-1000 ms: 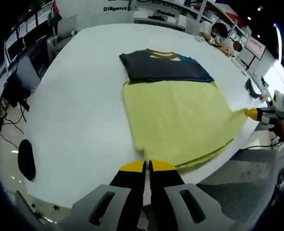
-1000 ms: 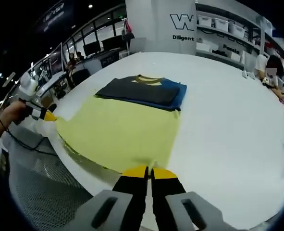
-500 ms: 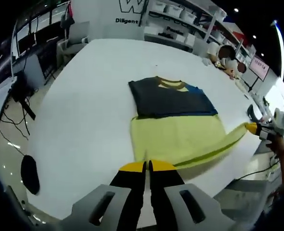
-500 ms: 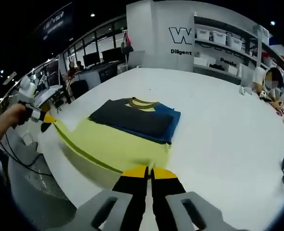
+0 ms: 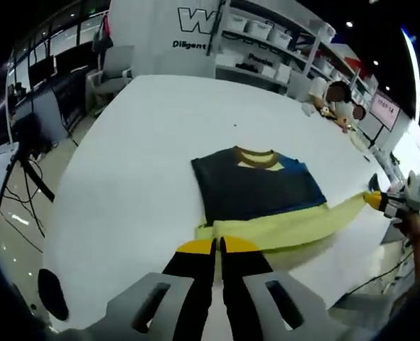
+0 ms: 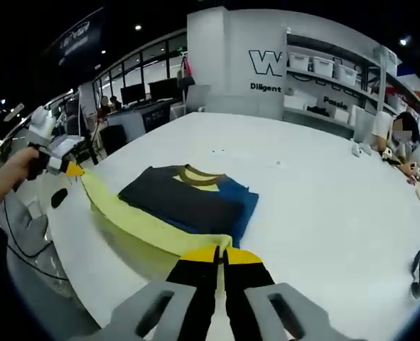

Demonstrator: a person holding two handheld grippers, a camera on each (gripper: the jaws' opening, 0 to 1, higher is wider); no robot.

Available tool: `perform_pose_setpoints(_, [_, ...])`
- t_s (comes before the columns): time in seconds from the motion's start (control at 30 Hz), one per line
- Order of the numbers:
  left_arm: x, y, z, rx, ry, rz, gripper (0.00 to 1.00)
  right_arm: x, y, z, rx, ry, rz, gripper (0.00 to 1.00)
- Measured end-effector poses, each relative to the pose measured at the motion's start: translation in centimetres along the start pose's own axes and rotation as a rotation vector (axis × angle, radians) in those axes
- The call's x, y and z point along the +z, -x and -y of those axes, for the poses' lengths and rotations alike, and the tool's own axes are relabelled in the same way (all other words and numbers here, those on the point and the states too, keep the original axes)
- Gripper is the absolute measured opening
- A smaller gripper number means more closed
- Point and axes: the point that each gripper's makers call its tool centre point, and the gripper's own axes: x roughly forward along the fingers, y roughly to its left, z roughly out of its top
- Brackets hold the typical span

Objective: Fold the garment on the visible template until the final outline fits inside the template.

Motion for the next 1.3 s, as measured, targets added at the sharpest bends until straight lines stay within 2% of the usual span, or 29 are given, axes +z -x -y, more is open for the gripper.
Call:
perform_pose_setpoints(0.1, [0.9, -0.6, -0.2, 0.002, 0.014, 0.009, 0.02, 0.7, -0.6, 0.3, 0.000, 0.001, 0.008, 0.00])
perform_pose_setpoints(0.27, [3.4, -2.4, -0.8, 0.012, 0.029, 0.033, 0.02, 2.4, -2.2, 1.3, -0.011, 0.020, 0.019, 0.00])
perform_pose_setpoints(0.33, [3.7, -2.7, -1.0, 0.013, 0.033, 0.038, 0.02, 3.0, -2.7, 1.5, -0.012, 0.025, 0.029, 0.00])
perform_pose_setpoints(0.63, [6.8, -6.5, -1.9, 0.019, 0.035, 0.048, 0.02, 5.7, -6.0, 3.0, -0.046, 0.071, 0.039, 0.00])
perform_pose_setpoints(0.83, [9.4, -8.8, -2.7, 0.026, 0.058, 0.070, 0.02, 7.1, -7.7, 4.1, -0.066, 0.038, 0.060, 0.00])
perform_pose_setpoints(1.0, [10.2, -11.1, -3.1, 0.027, 0.073, 0.056, 0.02, 7.7, -9.6, 5.2, -0.107, 0.050, 0.043, 0.00])
perform_pose_setpoints(1.1, [10.5, -12.3, -3.5, 0.039, 0.077, 0.053, 0.02, 8.0, -11.1, 5.3, -0.106, 0.057, 0.038, 0.00])
perform_pose_setpoints(1.3, [10.7, -14.8, -4.5, 0.054, 0.100, 0.036, 0.02, 7.3, -13.9, 6.3, -0.113, 0.051, 0.003, 0.00])
